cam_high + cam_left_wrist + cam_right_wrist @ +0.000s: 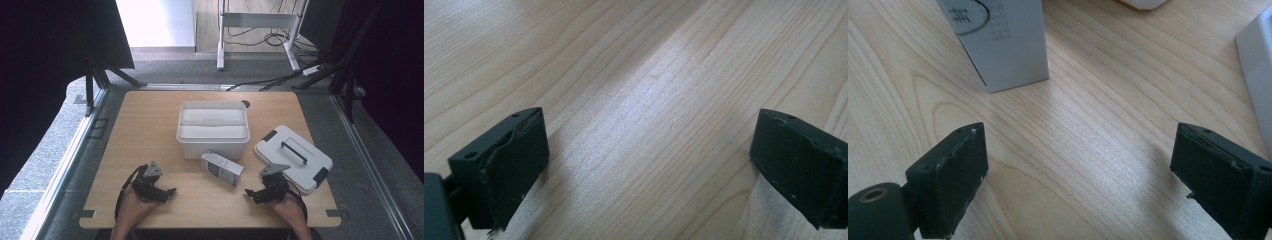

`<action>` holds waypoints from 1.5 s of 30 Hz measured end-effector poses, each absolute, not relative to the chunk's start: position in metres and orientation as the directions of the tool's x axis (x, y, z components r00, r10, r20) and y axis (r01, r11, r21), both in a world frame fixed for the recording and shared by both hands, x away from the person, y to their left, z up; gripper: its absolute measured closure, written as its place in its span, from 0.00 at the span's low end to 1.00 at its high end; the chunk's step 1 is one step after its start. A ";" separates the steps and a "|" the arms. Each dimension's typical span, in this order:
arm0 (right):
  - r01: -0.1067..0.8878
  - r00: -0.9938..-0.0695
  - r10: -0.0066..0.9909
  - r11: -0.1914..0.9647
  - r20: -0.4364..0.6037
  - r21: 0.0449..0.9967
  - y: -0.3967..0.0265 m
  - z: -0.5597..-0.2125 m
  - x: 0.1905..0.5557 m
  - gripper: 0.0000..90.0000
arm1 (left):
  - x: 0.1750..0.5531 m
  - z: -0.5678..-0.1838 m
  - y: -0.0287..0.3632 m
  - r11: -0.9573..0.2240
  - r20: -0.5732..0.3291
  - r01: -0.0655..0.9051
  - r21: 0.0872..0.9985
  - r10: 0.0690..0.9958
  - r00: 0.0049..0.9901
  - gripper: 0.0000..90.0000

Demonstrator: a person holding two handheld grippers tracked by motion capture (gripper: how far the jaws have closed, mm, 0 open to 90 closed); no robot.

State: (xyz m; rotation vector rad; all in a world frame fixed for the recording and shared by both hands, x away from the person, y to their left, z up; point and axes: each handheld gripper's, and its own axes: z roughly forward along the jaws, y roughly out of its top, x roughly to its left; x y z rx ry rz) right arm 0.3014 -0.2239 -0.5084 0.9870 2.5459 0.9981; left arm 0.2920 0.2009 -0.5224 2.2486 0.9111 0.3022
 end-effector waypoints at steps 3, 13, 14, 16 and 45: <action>0.495 -0.757 0.653 0.554 0.020 0.669 -0.222 -0.501 0.301 0.09 | 0.292 -0.522 0.201 -0.521 -0.038 0.527 0.672 0.685 0.727 0.02; 0.478 -0.790 0.614 0.599 0.015 0.642 -0.211 -0.480 0.305 0.09 | 0.292 -0.522 0.201 -0.522 -0.038 0.526 0.671 0.685 0.727 0.02; 0.479 -0.797 0.604 0.611 0.020 0.630 -0.207 -0.476 0.307 0.09 | 0.292 -0.522 0.201 -0.522 -0.038 0.526 0.671 0.685 0.727 0.02; 0.481 -0.799 0.602 0.616 0.021 0.624 -0.206 -0.474 0.308 0.08 | 0.292 -0.522 0.201 -0.522 -0.038 0.526 0.671 0.685 0.727 0.02; 0.383 -0.911 0.410 0.882 -0.047 0.273 -0.091 -0.446 0.363 0.34 | 0.292 -0.522 0.201 -0.522 -0.036 0.525 0.672 0.685 0.728 0.03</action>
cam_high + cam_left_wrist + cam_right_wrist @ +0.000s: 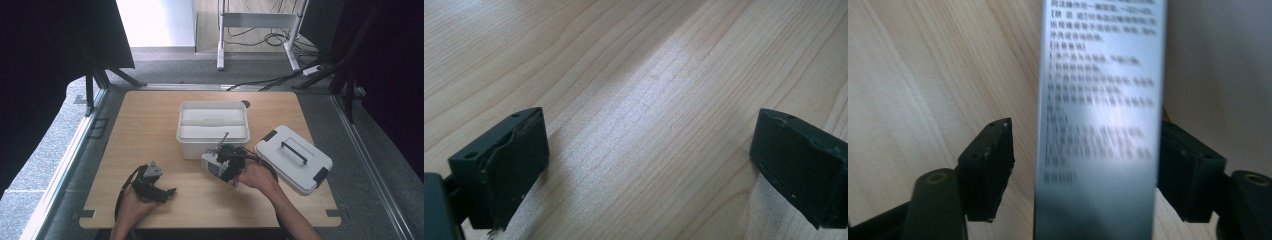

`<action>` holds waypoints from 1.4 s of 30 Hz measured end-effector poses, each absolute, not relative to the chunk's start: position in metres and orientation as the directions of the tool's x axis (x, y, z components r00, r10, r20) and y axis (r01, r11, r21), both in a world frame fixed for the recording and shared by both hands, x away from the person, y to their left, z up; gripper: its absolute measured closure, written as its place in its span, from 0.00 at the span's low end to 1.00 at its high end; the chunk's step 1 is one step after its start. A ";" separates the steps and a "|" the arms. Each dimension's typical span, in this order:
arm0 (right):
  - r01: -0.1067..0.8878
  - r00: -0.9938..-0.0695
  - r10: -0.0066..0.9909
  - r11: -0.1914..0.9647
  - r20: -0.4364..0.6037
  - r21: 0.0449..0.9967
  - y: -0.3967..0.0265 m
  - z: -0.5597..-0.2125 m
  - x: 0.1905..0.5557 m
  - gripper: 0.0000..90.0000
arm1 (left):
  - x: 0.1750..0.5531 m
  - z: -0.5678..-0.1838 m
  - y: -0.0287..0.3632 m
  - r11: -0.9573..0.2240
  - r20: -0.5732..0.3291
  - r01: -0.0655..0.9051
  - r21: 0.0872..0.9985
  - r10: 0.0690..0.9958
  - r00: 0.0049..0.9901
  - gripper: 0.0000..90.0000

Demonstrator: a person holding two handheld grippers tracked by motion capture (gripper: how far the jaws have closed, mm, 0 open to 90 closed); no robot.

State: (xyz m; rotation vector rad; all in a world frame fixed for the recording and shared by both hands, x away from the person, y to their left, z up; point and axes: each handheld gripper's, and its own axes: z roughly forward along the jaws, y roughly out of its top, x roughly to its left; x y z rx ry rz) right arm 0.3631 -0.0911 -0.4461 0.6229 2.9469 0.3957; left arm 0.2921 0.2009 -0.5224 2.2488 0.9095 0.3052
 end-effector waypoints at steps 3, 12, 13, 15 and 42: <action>0.373 -0.918 0.394 0.899 -0.051 0.231 -0.083 -0.453 0.366 0.39 | 0.292 -0.522 0.201 -0.523 -0.036 0.525 0.672 0.685 0.728 0.03; 0.370 -0.920 0.388 0.905 -0.052 0.211 -0.075 -0.457 0.367 0.62 | 0.292 -0.522 0.201 -0.522 -0.036 0.525 0.672 0.685 0.728 0.03; 0.370 -0.920 0.388 0.905 -0.052 0.211 -0.075 -0.457 0.367 0.62 | 0.292 -0.522 0.201 -0.522 -0.036 0.525 0.672 0.685 0.728 0.03; 0.360 -0.923 0.381 0.905 -0.053 0.226 -0.075 -0.449 0.360 0.62 | 0.292 -0.522 0.201 -0.522 -0.036 0.525 0.672 0.686 0.727 0.03; 0.272 -0.959 0.283 0.933 -0.014 0.235 -0.086 -0.444 0.275 0.62 | 0.291 -0.522 0.201 -0.520 -0.037 0.529 0.671 0.689 0.724 0.03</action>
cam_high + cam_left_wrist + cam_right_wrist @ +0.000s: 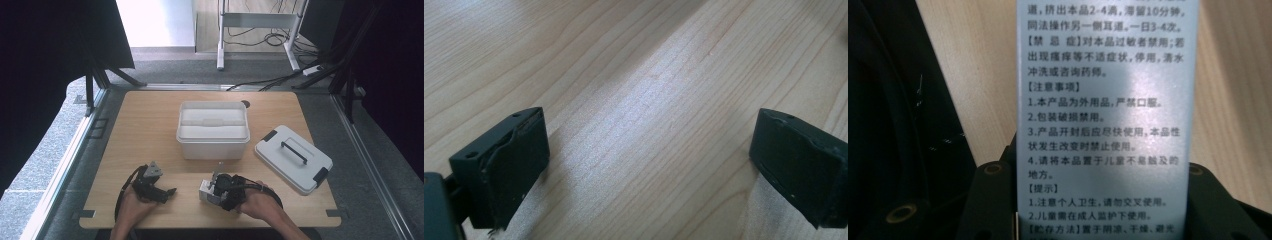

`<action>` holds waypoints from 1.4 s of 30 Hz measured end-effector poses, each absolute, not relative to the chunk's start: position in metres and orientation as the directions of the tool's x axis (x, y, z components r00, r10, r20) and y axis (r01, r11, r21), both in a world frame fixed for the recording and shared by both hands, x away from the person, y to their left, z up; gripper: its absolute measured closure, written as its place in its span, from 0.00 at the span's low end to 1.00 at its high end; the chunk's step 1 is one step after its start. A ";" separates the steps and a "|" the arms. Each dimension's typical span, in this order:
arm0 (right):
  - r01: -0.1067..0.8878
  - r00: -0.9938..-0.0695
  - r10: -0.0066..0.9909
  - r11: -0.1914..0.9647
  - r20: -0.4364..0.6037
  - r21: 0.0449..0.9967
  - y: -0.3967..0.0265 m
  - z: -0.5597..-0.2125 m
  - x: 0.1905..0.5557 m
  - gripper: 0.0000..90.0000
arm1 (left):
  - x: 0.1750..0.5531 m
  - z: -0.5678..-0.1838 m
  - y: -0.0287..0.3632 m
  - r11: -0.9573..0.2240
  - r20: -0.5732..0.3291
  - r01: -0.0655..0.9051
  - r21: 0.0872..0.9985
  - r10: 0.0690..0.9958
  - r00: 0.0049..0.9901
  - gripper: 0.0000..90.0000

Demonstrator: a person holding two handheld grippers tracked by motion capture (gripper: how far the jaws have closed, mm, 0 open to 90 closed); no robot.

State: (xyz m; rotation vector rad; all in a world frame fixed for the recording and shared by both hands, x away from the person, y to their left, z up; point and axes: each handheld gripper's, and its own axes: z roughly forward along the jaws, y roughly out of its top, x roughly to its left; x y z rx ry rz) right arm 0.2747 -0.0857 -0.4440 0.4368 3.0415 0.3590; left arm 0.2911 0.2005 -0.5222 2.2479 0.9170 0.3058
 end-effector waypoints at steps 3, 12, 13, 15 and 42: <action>0.272 -0.959 0.283 0.934 -0.014 0.231 -0.086 -0.447 0.271 0.62 | 0.291 -0.522 0.200 -0.520 -0.037 0.529 0.671 0.689 0.724 0.03; 0.269 -0.961 0.277 0.937 -0.006 0.221 -0.086 -0.455 0.269 0.57 | 0.291 -0.522 0.200 -0.519 -0.037 0.530 0.671 0.690 0.723 0.03; 0.269 -0.961 0.277 0.937 -0.006 0.221 -0.086 -0.455 0.269 0.57 | 0.291 -0.522 0.200 -0.519 -0.037 0.530 0.671 0.690 0.723 0.03; 0.272 -0.960 0.279 0.932 0.006 0.238 -0.087 -0.450 0.270 0.54 | 0.291 -0.522 0.200 -0.519 -0.037 0.530 0.671 0.690 0.723 0.03; 0.289 -0.953 0.301 0.898 0.015 0.331 -0.099 -0.387 0.279 0.46 | 0.291 -0.522 0.200 -0.519 -0.038 0.531 0.670 0.691 0.722 0.03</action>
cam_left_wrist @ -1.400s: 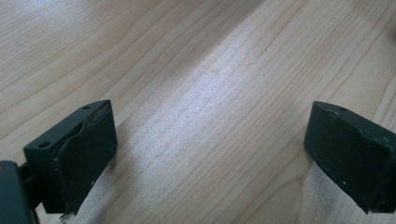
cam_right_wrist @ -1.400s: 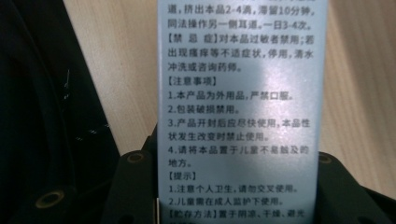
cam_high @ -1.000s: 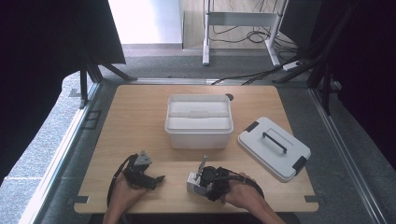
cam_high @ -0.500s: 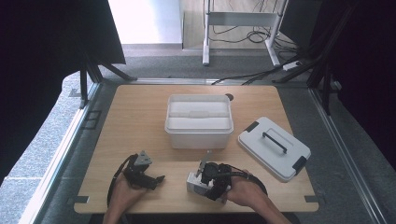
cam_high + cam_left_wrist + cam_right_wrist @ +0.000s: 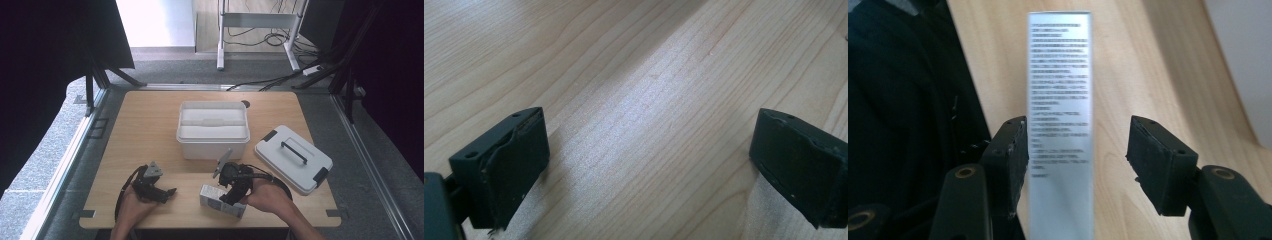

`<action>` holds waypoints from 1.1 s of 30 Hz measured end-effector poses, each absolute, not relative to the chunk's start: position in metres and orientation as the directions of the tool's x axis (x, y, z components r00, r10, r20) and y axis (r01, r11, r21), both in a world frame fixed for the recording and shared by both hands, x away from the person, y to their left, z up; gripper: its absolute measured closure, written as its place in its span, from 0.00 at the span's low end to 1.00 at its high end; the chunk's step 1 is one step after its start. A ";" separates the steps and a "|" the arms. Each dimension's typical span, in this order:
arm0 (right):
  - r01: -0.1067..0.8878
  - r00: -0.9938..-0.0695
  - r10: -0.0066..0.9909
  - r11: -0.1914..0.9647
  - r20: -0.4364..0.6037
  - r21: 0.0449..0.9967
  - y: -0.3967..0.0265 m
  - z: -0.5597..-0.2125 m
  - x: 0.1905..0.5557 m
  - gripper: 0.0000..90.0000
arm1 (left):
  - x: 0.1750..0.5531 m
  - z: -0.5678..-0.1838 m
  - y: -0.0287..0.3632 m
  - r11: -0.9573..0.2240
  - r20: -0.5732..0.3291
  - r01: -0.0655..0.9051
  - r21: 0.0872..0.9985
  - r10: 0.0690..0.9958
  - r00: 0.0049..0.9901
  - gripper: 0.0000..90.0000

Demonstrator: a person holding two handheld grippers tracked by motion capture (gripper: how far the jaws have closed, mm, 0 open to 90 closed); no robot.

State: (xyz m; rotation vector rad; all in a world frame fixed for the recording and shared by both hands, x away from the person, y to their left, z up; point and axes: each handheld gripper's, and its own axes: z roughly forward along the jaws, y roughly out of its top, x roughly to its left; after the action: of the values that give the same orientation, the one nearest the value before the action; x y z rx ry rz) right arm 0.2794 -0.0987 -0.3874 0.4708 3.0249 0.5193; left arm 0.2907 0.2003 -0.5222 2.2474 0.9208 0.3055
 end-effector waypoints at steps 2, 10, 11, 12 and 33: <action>0.297 -0.951 0.310 0.894 0.014 0.335 -0.101 -0.387 0.281 0.46 | 0.291 -0.522 0.200 -0.519 -0.038 0.531 0.670 0.690 0.722 0.03; 0.391 -0.910 0.414 0.831 0.028 0.395 -0.128 -0.397 0.299 0.42 | 0.291 -0.522 0.200 -0.520 -0.039 0.531 0.669 0.689 0.724 0.02; 0.400 -0.904 0.426 0.823 0.029 0.403 -0.132 -0.398 0.300 0.41 | 0.291 -0.522 0.200 -0.521 -0.040 0.531 0.668 0.688 0.725 0.02; 0.400 -0.904 0.426 0.823 0.029 0.403 -0.132 -0.398 0.300 0.41 | 0.291 -0.522 0.200 -0.521 -0.040 0.531 0.668 0.688 0.725 0.02; 0.505 -0.771 0.636 0.584 0.028 0.636 -0.185 -0.444 0.344 0.09 | 0.313 -0.501 0.198 -0.469 -0.126 0.527 0.709 0.650 0.749 0.00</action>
State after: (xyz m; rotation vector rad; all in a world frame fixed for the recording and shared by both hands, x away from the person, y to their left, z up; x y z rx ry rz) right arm 0.3440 -0.1853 -0.4440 0.9524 2.6108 0.9517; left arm 0.3127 0.1976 -0.5009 2.1760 0.8794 0.2061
